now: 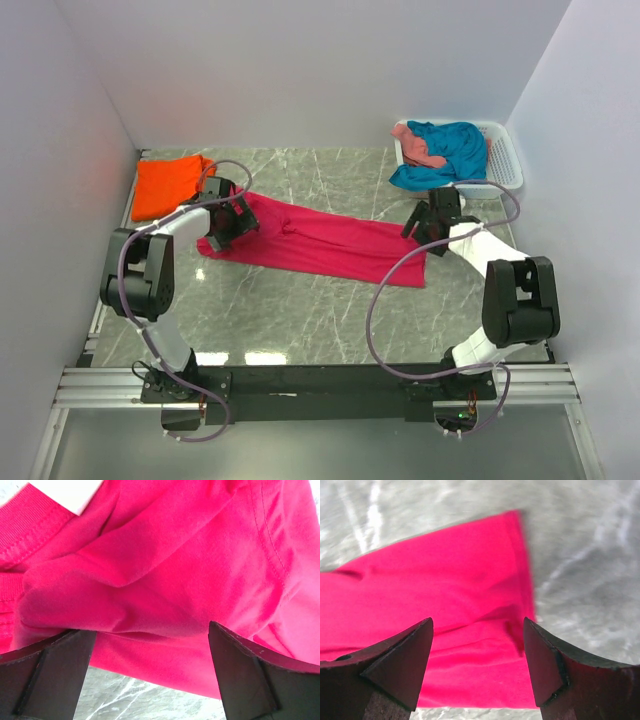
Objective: Fold and stack the t-shirts
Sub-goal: Fold the tshirt
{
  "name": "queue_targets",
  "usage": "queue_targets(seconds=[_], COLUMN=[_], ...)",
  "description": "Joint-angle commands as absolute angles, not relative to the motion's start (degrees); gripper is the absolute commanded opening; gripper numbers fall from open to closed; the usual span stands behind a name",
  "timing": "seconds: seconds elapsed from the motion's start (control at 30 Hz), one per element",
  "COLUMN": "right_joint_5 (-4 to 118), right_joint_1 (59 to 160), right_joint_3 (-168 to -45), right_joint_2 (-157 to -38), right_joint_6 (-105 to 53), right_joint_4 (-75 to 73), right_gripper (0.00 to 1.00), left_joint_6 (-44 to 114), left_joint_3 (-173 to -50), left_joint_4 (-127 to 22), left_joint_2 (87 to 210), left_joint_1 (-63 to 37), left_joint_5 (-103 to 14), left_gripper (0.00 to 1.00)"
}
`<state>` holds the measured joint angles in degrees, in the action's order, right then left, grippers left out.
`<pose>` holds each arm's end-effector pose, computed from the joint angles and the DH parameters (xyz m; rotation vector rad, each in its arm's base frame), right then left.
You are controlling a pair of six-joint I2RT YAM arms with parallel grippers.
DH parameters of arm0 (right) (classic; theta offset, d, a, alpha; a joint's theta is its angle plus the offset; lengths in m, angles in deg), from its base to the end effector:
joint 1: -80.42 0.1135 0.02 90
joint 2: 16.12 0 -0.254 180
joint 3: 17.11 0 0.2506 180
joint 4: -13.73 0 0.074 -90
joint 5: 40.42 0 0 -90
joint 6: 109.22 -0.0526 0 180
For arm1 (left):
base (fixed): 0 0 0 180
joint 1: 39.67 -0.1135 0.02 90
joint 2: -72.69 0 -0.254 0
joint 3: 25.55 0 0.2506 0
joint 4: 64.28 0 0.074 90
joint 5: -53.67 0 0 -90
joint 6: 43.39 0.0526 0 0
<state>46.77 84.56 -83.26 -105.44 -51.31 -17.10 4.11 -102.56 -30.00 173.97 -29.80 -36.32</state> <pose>0.3211 0.0207 0.1665 0.6287 2.4432 0.1961 0.3588 -0.0624 0.1516 -0.7389 2.5241 -0.3266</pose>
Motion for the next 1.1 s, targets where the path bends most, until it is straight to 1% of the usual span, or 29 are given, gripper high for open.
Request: queue_targets(seconds=[0.0, 0.23, 0.33, 0.47, 0.53, 0.67, 0.73, 0.77, 0.83, 0.87, 0.9, 0.93, 0.97, 1.0, 1.03, 1.07], right_joint_5=[47.3, 49.4, 50.6, 51.5, 51.3, 54.1, 57.0, 61.2, 65.8, 71.7, 73.8, 76.1, 77.9, 81.2, 83.0, 84.3], right_joint_1=[87.5, 90.4, 91.1, 92.3, 92.8, 94.9, 97.7, 99.0, 105.0, 107.8, 110.5, 116.5, 119.2, 121.6, 126.5, 128.3], right_joint_3=[-87.6, -94.3, -93.6, -88.3, -83.7, -75.7, -71.0, -69.4, -65.1, -63.9, -62.8, -61.7, -61.5, -61.6, -62.2, -62.9], right_joint_2=[-106.3, -116.5, -117.7, -115.9, -112.7, -103.0, -99.7, -97.2, -95.1, -93.7, -93.2, -93.2, -93.5, -93.8, -94.1, -95.2], right_joint_6=[-48.0, -47.4, -47.7, -48.9, -49.6, -50.9, -50.9, -50.9, -51.1, -51.2, -51.5, -51.8, -52.2, -52.3, -51.9, -51.6], right_joint_4=[-16.9, -17.7, -18.6, -19.2, -20.1, -23.4, -24.6, -25.0, -24.8, -24.1, -22.2, -21.2, -20.3, -17.9, -16.7, -15.7], right_gripper=[0.79, 0.79, 0.79, 0.79, 0.79, 0.79, 0.79, 0.79, 0.79, 0.79, 0.79, 0.79, 0.79, 0.79, 0.79, 0.79], left_joint_6=[5.7, 6.3, 7.3, 7.4, 7.5, 8.1, 8.5, 8.4, 9.5, 10.0, 10.5, 12.6, 12.8, 12.6, 12.6, 11.9], left_joint_3=[-106.8, -111.1, -115.2, -121.9, -123.7, -133.9, -137.6, -142.1, -148.1, -155.8, -160.0, -164.2, -172.0, -175.3, -177.9, -177.3], left_joint_4=[-28.3, -29.0, -27.7, -25.0, -24.8, -20.1, -18.8, -18.7, -17.7, -16.9, -16.2, -15.7, -15.4, -15.2, -17.9, -20.8], left_joint_2=[175.3, 176.7, 181.3, 190.1, 192.5, 200.9, 203.5, 206.3, 209.7, 213.7, 215.8, 218.1, 222.2, 224.0, 225.8, 225.8], left_joint_1=[-30.5, -30.5, -30.6, -30.5, -30.5, -30.3, -30.1, -29.7, -28.9, -27.5, -26.6, -25.6, -23.8, -23.1, -21.9, -21.7], left_joint_5=[-34.5, -37.6, -37.7, -38.8, -39.0, -37.2, -37.7, -37.9, -39.6, -39.9, -40.2, -41.0, -41.1, -41.2, -42.2, -42.8], left_gripper=[1.00, 0.99, 0.99, 0.99, 1.00, 0.99, 0.99, 0.99, 0.99, 0.99, 0.99, 0.99, 0.99, 0.99, 0.99, 1.00])
